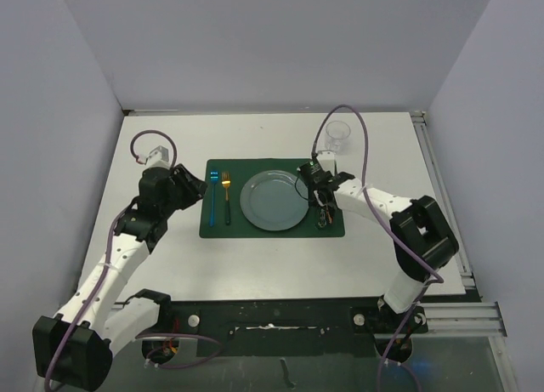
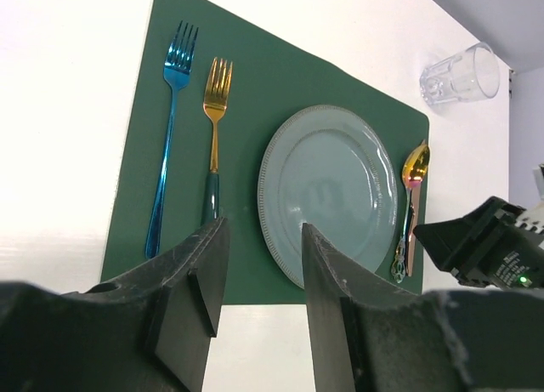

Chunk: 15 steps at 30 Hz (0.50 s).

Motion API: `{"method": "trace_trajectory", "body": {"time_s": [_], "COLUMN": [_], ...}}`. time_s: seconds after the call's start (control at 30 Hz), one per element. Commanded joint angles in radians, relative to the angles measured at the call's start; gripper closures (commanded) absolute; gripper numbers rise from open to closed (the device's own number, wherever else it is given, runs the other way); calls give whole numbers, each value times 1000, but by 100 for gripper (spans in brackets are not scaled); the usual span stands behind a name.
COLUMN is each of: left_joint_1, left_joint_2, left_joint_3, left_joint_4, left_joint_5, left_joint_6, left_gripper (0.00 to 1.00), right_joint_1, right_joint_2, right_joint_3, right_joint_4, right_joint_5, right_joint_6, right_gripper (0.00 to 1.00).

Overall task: Set the dinner table for one person
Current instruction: Adjust the fork on the napkin.

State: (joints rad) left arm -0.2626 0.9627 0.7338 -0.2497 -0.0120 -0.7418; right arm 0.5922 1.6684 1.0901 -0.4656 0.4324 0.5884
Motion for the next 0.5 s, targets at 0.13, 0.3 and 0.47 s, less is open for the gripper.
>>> {"method": "trace_trajectory", "body": {"time_s": [0.13,0.3,0.47], "left_joint_1": [-15,-22,-33], "left_joint_2": [-6,1,27], "left_joint_3": [20,25,32], "left_joint_4": [39,70,84], "left_joint_5": [-42,-42,-44], "left_joint_6": [41,42,43], "left_gripper": [64,63,64], "right_joint_1": [10,6,-12], "right_joint_2": [79,87,107], "right_joint_3": [80,101,110], "right_joint_4": [19,19,30], "right_joint_5": [75,105,109], "right_joint_6": [6,-12,-29], "right_gripper": [74,75,76]}}
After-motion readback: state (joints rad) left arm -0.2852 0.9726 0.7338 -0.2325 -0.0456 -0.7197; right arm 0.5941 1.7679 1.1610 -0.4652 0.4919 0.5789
